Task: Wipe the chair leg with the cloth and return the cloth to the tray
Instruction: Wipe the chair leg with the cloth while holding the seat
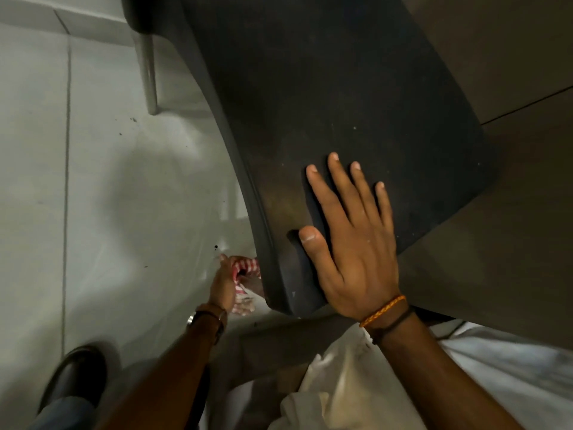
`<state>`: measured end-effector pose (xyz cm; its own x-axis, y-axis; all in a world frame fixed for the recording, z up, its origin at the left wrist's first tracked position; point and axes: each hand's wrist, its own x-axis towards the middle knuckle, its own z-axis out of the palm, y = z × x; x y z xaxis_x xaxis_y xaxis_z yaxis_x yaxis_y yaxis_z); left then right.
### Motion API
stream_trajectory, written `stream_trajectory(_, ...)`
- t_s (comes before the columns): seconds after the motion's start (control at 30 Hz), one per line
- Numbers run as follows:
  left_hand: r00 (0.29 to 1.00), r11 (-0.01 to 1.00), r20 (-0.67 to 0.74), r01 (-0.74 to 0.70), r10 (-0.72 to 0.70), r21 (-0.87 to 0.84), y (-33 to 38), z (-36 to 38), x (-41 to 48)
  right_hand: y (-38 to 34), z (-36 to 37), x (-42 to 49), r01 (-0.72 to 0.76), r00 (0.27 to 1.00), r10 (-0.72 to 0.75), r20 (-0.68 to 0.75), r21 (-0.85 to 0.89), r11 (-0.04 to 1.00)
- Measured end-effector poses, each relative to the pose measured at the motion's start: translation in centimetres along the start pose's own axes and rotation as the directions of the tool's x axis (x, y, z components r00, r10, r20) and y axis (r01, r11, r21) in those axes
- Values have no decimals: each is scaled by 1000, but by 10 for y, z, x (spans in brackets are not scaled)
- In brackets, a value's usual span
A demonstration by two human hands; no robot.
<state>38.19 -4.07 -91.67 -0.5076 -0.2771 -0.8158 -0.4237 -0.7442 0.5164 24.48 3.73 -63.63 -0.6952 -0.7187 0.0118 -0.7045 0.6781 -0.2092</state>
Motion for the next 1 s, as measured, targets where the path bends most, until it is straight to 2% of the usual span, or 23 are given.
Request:
stream_trajectory(0.07, 996, 999, -79, 36, -35, 14, 2, 1, 4, 0, 0, 0, 1, 1000, -1, -3, 5, 1000)
stream_trajectory(0.2, 987, 982, -138, 55, -81, -183, 14, 16, -29, 0, 0, 0, -1, 1000, 1, 0, 1, 1000)
stream_trajectory(0.27, 992, 955, -83, 68, -96, -289, 27, 26, -61, 0, 0, 0, -5, 1000, 5, 10, -11, 1000)
stream_trajectory(0.37, 999, 942, 13, -39, 46, -334, 59, 44, -121, 0, -1, 1, -8, 999, 9, 31, -33, 999)
stream_trajectory(0.53, 982, 937, 39, -166, 187, -308, 65, 57, -174, -1, -2, 1, -9, 999, 11, 49, -41, 999)
stream_trajectory(0.7, 971, 962, 45, -224, 234, -153, 55, 48, -138, 0, -1, 1, -16, 999, 17, 45, -24, 1000)
stream_trajectory(0.83, 998, 996, 2, -55, 55, -64, 31, 21, -68, -2, -1, 1, -3, 999, 3, 32, -5, 1000)
stream_trajectory(0.93, 998, 993, 12, -66, 65, 96, 13, 4, -27, 1, 1, -1, 10, 1000, -10, 23, 6, 1000)
stream_trajectory(1.0, 996, 990, 5, -88, 88, 114, -1, -6, -1, 2, 2, -2, 27, 1000, -27, 14, 11, 1000)
